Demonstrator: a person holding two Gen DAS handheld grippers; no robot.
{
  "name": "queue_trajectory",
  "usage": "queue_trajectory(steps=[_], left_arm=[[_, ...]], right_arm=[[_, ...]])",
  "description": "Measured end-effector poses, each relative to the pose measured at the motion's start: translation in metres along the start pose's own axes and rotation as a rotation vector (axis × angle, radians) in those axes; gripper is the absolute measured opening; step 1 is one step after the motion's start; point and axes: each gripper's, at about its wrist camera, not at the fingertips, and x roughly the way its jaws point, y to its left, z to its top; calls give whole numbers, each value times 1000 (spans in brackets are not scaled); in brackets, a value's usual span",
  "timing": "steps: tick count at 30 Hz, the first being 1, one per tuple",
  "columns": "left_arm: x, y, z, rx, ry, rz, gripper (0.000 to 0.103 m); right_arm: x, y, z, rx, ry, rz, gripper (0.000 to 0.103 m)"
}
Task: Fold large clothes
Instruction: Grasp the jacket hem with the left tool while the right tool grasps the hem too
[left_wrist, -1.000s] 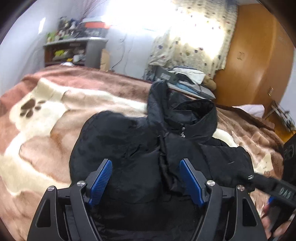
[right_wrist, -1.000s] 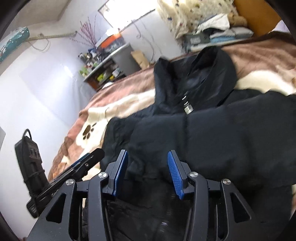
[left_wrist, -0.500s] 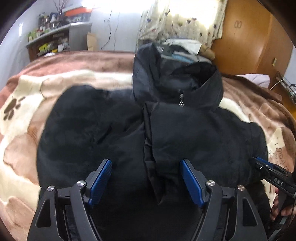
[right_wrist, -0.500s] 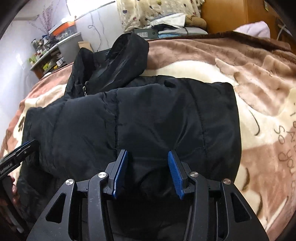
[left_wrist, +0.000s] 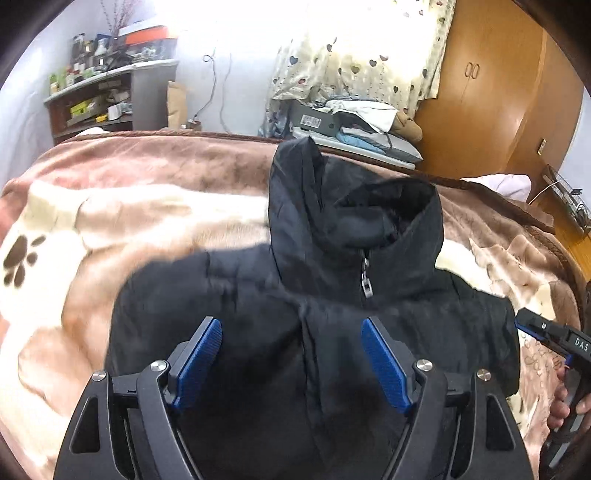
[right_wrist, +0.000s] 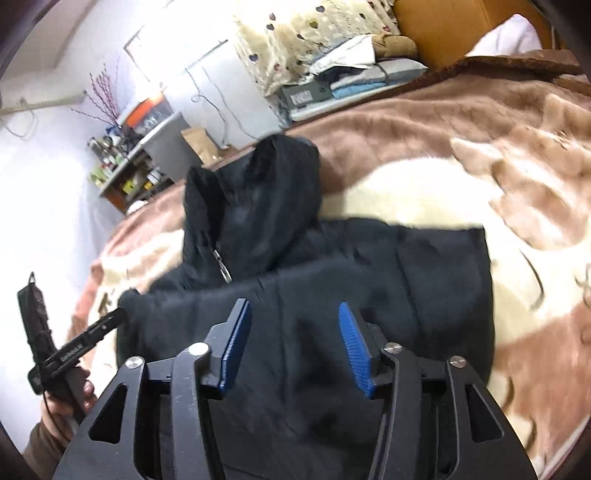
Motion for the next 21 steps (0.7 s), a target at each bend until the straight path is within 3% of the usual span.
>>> queue_trajectory(steps=[4, 6, 8, 10, 13, 15, 17, 19, 21], left_arm=[[5, 9, 37, 44, -22, 31, 78], [15, 12, 59, 65, -11, 14, 78], [28, 20, 82, 30, 3, -5, 78], [41, 28, 104, -5, 13, -1, 78], [63, 44, 132, -91, 46, -19, 78], [76, 47, 147, -85, 43, -3, 78], [93, 50, 157, -96, 68, 1, 78], [111, 56, 166, -142, 100, -16, 78], [125, 57, 172, -142, 111, -3, 78]], right_arm=[[15, 11, 36, -38, -9, -10, 53], [26, 8, 59, 17, -9, 6, 56], [42, 6, 85, 30, 6, -14, 60], [57, 3, 111, 43, -6, -105, 60], [73, -8, 141, 110, -55, -107, 60], [87, -16, 156, 162, -63, -83, 61], [109, -19, 169, 158, -25, -56, 62], [131, -23, 175, 165, 25, -95, 62], [152, -35, 176, 218, 52, -36, 62]])
